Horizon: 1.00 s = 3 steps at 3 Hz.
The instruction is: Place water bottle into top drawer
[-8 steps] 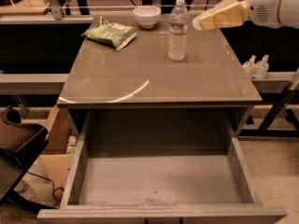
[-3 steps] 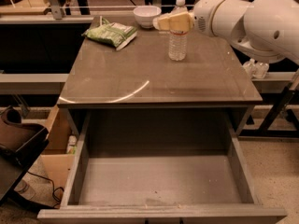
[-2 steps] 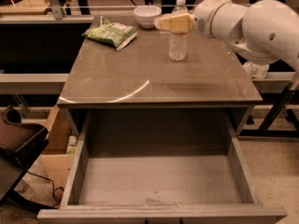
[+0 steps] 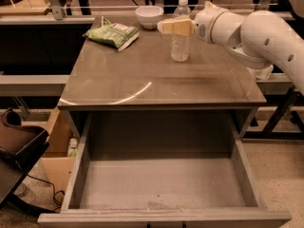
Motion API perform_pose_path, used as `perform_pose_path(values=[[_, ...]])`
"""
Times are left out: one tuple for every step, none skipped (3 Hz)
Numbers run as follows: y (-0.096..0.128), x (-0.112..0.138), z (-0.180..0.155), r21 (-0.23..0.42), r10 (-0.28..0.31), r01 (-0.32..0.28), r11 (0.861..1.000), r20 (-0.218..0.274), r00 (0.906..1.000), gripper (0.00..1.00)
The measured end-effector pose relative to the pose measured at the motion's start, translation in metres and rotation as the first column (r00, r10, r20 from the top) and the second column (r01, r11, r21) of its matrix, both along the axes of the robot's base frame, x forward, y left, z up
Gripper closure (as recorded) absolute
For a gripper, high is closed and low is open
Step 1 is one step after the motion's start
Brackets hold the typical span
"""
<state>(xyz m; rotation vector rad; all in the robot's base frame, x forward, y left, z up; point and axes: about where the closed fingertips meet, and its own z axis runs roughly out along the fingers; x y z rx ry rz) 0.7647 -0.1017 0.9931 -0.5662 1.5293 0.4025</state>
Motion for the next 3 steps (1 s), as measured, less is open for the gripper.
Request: perform_pose_path(values=[[-0.001,0.009,-0.015,0.015,0.005,-0.004,1.000,-0.026,0.9997,0.00],[-0.003,0.019,-0.028,0.030,0.010,-0.008,1.000,-0.048,0.9988,0.00],[-0.002,0.025,-0.041,0.040,0.013,-0.010,0.999,-0.055,0.9984,0.16]])
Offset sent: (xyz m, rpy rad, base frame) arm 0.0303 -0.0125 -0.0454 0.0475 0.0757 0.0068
